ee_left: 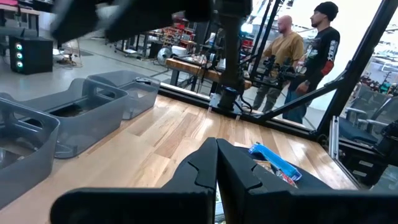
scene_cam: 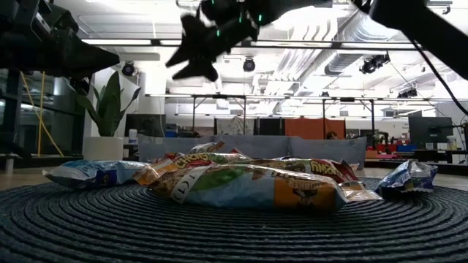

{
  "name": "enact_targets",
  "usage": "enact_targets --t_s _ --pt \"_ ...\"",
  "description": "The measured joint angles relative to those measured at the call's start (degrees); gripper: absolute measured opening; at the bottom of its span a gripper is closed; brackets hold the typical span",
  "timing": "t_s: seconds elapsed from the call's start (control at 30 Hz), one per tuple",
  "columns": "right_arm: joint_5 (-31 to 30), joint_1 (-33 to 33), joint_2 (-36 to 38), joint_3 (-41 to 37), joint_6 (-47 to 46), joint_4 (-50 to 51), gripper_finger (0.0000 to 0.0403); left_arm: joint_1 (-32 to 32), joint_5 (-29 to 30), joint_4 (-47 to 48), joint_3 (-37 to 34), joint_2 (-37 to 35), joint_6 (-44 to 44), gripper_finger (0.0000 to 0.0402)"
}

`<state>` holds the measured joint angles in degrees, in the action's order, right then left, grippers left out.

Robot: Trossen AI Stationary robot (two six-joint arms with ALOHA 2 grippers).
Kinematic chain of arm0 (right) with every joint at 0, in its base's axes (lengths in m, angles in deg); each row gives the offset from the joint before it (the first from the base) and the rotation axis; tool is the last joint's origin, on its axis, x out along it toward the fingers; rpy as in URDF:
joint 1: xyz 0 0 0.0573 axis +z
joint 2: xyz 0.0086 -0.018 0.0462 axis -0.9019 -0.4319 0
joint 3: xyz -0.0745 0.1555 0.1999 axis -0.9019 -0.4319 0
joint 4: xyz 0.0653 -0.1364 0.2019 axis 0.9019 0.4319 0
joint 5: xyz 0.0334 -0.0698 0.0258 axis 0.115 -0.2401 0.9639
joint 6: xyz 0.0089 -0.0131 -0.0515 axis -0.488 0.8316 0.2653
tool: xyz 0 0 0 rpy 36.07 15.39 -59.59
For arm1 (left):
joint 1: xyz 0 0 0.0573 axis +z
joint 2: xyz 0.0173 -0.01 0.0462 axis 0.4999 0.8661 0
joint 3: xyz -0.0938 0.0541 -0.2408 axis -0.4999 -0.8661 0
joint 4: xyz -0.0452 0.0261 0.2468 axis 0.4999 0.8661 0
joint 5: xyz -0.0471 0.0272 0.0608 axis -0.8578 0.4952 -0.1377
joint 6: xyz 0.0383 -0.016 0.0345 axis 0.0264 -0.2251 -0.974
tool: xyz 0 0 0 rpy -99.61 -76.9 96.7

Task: Pick and place Granola Bars by type
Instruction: Put the red granola bar into the left black bin

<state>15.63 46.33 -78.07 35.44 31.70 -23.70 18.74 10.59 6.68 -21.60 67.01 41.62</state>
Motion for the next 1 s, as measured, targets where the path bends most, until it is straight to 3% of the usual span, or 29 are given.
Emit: enact_targets --t_s 0.37,0.53,0.77,1.0 --pt "1.99 12.71 2.01 0.02 -19.23 5.64 0.0209 0.0 -0.01 -0.01 0.0 0.02 0.0 0.0001" --pt "-8.69 16.87 1.09 -0.11 -23.45 6.51 0.0209 0.01 -0.01 -0.02 0.01 0.02 0.0 0.0001" --pt "-22.27 18.91 -0.97 -0.07 -37.33 11.96 0.0209 0.0 -0.01 -0.03 0.01 0.02 0.0 0.0001" --pt "-26.64 20.4 -4.5 -0.1 -42.97 16.95 0.0209 -0.01 0.05 -0.1 0.01 0.14 0.0 0.0001"
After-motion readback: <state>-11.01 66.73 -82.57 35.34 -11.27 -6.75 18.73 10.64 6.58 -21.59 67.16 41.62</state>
